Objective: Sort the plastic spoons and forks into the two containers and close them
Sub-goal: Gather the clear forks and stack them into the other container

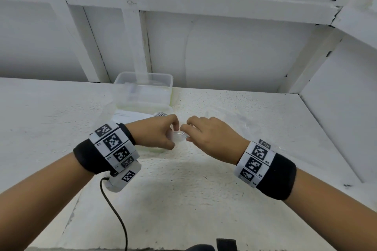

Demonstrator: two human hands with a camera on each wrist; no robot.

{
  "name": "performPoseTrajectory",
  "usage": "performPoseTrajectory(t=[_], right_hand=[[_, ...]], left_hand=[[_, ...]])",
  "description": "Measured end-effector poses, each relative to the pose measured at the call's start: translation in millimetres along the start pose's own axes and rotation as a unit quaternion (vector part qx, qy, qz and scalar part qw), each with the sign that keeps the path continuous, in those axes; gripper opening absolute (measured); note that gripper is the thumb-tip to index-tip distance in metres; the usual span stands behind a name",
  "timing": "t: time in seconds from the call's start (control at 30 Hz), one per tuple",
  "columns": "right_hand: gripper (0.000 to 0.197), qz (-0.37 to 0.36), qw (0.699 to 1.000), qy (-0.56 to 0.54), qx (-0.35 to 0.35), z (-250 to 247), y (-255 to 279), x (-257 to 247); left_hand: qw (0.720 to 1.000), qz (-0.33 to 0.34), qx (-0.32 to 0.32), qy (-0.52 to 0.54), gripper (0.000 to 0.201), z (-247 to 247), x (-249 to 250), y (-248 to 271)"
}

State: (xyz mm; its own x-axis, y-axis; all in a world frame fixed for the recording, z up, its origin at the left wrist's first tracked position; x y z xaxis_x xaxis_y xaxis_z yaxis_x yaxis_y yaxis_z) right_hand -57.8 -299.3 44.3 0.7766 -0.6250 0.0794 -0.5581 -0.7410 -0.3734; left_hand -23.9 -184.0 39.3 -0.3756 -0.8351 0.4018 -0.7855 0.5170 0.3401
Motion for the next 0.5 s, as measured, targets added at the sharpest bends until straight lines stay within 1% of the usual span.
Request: performPoseTrajectory(t=[0.07, 0.13, 0.17, 0.27, 0.3, 0.37, 0.43, 0.5], right_hand=[[0.037, 0.014, 0.998, -0.060, -0.010, 4.5, -7.2, 4.9], [0.029, 0.028, 0.992, -0.117, -0.039, 9.5, -16.6, 10.3], [0.031, 0.037, 0.989, -0.137, -0.048, 10.2, -21.8, 13.6], [0.043, 0.070, 0.976, -0.196, -0.066, 18.2, -41.7, 33.4], [0.043, 0.090, 0.971, -0.210, -0.074, 20.8, -48.7, 42.9], [0.040, 0.120, 0.963, -0.228, -0.076, 27.4, -63.5, 64.9], [0.034, 0.150, 0.956, -0.240, -0.081, 32.7, -81.1, 86.5], [0.033, 0.172, 0.950, -0.244, -0.093, 39.6, -101.4, 103.8]], left_hand=[[1.000, 0.003, -0.004, 0.000, 0.032, -5.9, -5.0, -3.7], [1.000, 0.005, -0.005, 0.002, 0.030, -13.0, -11.8, -8.8], [1.000, 0.004, -0.004, 0.004, 0.030, -17.7, -15.2, -11.2], [1.000, -0.001, 0.011, 0.015, 0.033, -41.1, -31.0, -16.0], [0.999, -0.004, 0.028, 0.031, 0.034, -52.9, -38.7, -17.2], [0.993, -0.017, 0.090, 0.077, 0.031, -82.1, -61.1, -21.1], [0.979, -0.050, 0.162, 0.113, 0.021, -111.3, -91.7, -26.3], [0.965, -0.094, 0.208, 0.131, 0.015, -132.6, -127.4, -34.7]])
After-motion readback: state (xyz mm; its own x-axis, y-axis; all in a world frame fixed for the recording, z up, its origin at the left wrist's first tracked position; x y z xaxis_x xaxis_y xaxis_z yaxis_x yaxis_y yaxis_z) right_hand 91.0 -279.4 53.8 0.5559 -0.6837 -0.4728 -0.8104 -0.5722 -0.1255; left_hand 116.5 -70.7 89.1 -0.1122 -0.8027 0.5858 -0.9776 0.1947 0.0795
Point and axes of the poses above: each hand's wrist, its own y-axis away from the middle knuckle, its own z-axis out of the palm, x = y × z, the point moved 6 cm from there along -y, towards the middle knuckle, and after that the axes turned 5 degrees about -y, right-handed, at the moved point
